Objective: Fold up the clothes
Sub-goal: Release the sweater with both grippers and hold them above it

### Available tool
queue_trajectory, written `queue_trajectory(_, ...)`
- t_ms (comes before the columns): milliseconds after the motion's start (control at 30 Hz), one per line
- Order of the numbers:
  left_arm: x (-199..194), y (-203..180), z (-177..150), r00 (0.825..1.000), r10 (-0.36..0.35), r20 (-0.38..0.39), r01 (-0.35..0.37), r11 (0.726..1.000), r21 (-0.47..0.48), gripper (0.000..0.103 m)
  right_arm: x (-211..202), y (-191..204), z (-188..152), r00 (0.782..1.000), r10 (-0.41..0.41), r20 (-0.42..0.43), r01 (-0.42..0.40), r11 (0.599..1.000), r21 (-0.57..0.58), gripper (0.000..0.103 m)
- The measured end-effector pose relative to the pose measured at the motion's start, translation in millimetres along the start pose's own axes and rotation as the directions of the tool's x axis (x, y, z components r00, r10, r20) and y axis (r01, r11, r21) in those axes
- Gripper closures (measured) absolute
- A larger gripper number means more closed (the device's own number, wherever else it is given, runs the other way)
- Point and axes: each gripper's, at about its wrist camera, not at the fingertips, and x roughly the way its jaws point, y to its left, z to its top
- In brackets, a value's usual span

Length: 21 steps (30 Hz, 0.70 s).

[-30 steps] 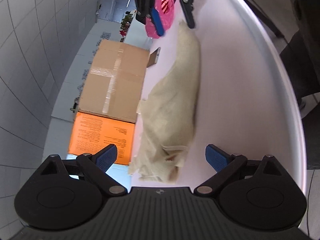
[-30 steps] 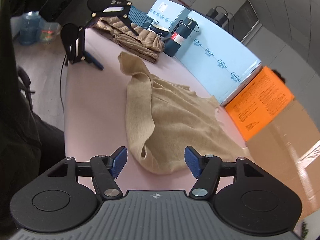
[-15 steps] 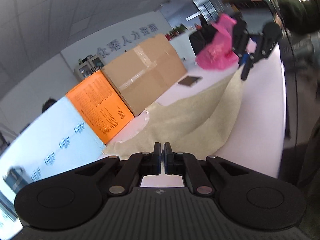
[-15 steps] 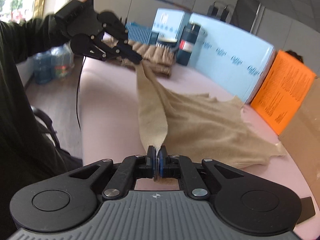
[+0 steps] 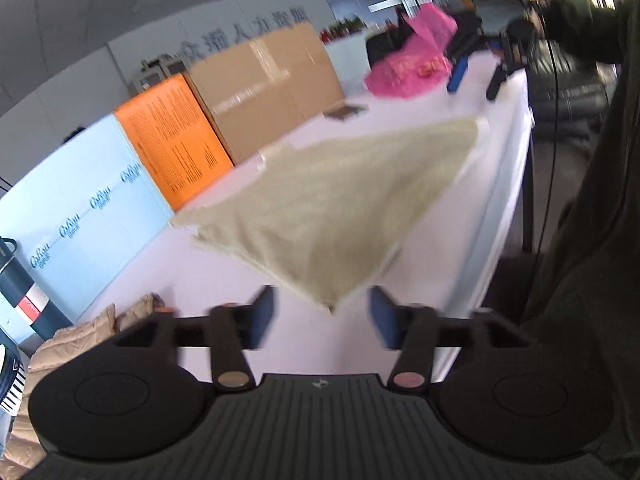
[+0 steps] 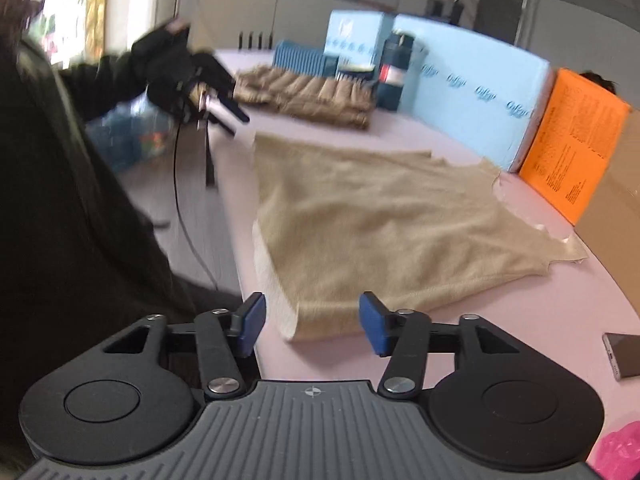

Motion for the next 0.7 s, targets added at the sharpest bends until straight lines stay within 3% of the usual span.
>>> queue_trajectory(33, -1, 3, 2, 1.000, 0.003, 0.026, -0.003, 1.000, -0.018, 0.018, 0, -3, 2, 1.000, -0.007, 0.021, 0.007, 1.000, 0.010, 0.052)
queue_trajectory(67, -2, 5, 3, 0.999, 0.005, 0.047, -0.003, 0.999, -0.042, 0.018, 0, -4, 2, 0.999, -0.023, 0.039, 0.022, 1.000, 0.021, 0.048)
queue_trajectory(167, 4, 13, 5, 0.998, 0.012, 0.064, -0.003, 0.991, -0.136, 0.018, 1, -6, 0, 0.993, -0.093, 0.077, 0.089, 0.995, 0.056, 0.020)
queue_trajectory(300, 22, 17, 3, 0.999, 0.009, 0.045, 0.001, 0.976, -0.217, 0.018, 13, -6, -6, 0.979, -0.186, 0.085, 0.178, 0.979, 0.102, 0.020)
queue_trajectory(433, 42, 10, 5, 0.998, -0.058, 0.028, 0.063, 0.972, -0.224, 0.017, 28, -6, -8, 0.960, -0.268, 0.085, 0.255, 0.957, 0.136, 0.015)
queue_trajectory(500, 51, 4, 8, 0.994, -0.112, 0.012, 0.112, 0.970, -0.215, 0.017, 37, -8, -5, 0.952, -0.299, 0.068, 0.287, 0.948, 0.140, 0.011)
queue_trajectory(600, 61, -7, 9, 0.976, -0.208, -0.057, 0.195, 0.965, -0.175, 0.017, 47, -15, -3, 0.958, -0.287, 0.029, 0.279, 0.948, 0.152, 0.011)
queue_trajectory(700, 57, -18, 6, 0.971, -0.219, -0.094, 0.209, 0.972, -0.107, 0.017, 52, -16, -8, 0.957, -0.287, -0.039, 0.289, 0.948, 0.133, 0.009)
